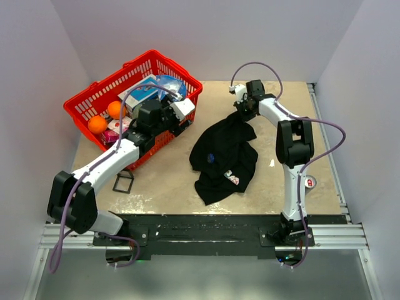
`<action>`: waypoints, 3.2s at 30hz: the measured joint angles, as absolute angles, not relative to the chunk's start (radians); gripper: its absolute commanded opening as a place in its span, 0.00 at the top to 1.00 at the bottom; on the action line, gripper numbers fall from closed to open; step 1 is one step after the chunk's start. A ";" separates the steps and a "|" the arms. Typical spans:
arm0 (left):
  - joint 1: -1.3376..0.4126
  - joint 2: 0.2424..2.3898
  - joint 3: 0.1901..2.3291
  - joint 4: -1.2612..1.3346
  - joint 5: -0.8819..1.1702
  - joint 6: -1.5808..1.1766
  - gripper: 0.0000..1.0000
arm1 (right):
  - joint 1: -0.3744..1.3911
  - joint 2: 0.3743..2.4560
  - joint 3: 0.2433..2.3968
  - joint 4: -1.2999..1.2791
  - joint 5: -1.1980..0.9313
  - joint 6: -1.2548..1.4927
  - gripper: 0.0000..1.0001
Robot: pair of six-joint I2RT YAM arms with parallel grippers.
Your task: Remove the brooch from the garment
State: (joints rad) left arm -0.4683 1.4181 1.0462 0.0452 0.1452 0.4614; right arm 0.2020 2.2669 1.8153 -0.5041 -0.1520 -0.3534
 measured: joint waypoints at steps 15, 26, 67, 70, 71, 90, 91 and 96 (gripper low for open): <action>-0.403 1.654 1.197 0.242 0.075 0.522 0.26 | 0.203 1.756 1.821 -0.458 -0.239 -0.339 1.00; -0.299 1.835 1.414 0.271 0.024 0.593 0.13 | 0.203 1.731 1.800 -0.473 -0.253 -0.308 1.00; -0.413 1.967 1.408 0.191 0.774 0.043 0.11 | 0.203 1.502 1.886 -0.543 -0.233 -0.393 1.00; -0.404 2.020 1.439 0.233 0.806 0.016 0.12 | 0.203 1.468 1.868 -0.582 -0.226 -0.395 1.00; -0.406 2.034 1.449 0.246 0.813 0.011 0.13 | 0.203 1.453 1.860 -0.593 -0.226 -0.395 1.00; -0.480 2.375 1.758 0.323 0.981 -0.041 0.68 | 0.203 1.408 1.912 -0.801 -0.192 -0.442 1.00; -0.478 2.373 1.758 0.317 0.997 -0.043 0.88 | 0.203 1.408 1.912 -0.801 -0.191 -0.443 1.00; -0.451 2.358 1.748 0.227 1.065 -0.014 1.00 | 0.203 1.408 1.890 -0.778 -0.175 -0.446 1.00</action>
State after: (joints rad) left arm -0.4515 2.3581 1.7481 0.2268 1.0645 -0.0143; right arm 0.2028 1.4082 1.8900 -0.7780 -0.1745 -0.4461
